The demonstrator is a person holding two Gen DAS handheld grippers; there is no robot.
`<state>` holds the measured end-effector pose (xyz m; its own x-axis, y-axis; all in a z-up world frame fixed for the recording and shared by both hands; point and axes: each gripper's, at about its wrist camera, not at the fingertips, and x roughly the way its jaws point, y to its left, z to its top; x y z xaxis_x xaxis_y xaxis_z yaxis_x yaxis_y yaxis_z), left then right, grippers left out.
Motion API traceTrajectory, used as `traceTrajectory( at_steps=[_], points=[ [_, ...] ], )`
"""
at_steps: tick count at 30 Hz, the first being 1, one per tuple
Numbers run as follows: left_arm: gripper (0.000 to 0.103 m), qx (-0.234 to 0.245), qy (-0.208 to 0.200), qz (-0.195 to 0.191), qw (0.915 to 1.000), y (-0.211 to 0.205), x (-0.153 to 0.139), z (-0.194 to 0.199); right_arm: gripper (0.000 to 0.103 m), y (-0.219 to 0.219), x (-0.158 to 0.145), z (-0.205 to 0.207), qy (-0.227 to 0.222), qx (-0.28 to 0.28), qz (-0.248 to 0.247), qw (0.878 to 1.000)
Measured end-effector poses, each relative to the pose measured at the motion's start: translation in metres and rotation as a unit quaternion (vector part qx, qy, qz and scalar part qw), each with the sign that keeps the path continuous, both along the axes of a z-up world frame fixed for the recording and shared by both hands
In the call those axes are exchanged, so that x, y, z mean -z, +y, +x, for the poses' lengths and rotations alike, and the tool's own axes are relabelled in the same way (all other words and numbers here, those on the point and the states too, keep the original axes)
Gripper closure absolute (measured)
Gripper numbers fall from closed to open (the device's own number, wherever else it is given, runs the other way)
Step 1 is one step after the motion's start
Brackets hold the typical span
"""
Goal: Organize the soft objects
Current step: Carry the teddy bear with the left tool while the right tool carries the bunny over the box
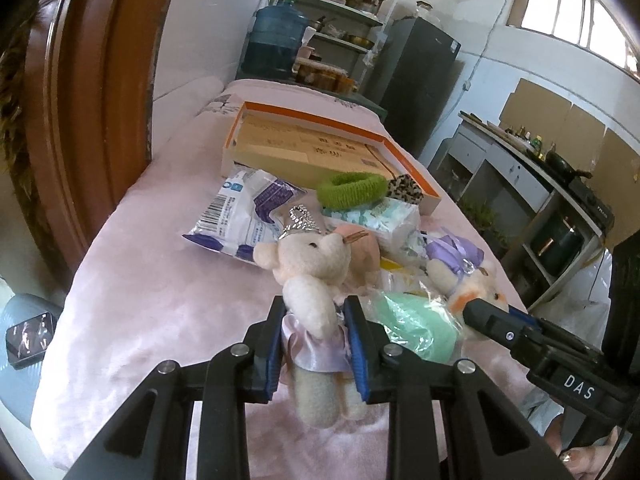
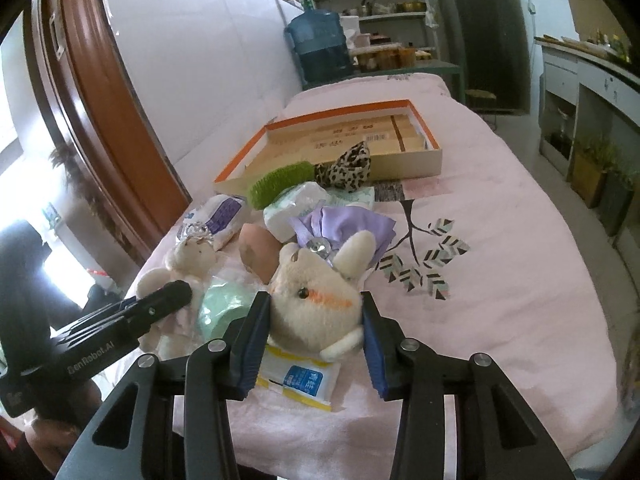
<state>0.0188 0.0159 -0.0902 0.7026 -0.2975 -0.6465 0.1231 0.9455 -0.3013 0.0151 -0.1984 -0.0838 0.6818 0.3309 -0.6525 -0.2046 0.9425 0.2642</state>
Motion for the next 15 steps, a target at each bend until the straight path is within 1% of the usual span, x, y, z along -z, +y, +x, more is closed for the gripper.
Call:
traceTrajectory(
  at_steps=[7,15],
  points=[
    [0.074,-0.003,-0.011,-0.008,0.9999,0.006,-0.01,-0.001,0.059,-0.008,-0.014,-0.004,-0.024,0.013,-0.005,1.0],
    [0.074,-0.006,-0.033,-0.009,0.9994,0.015,-0.028,0.001,0.059,-0.013,-0.025,-0.002,-0.035,0.014,-0.011,0.999]
  ],
)
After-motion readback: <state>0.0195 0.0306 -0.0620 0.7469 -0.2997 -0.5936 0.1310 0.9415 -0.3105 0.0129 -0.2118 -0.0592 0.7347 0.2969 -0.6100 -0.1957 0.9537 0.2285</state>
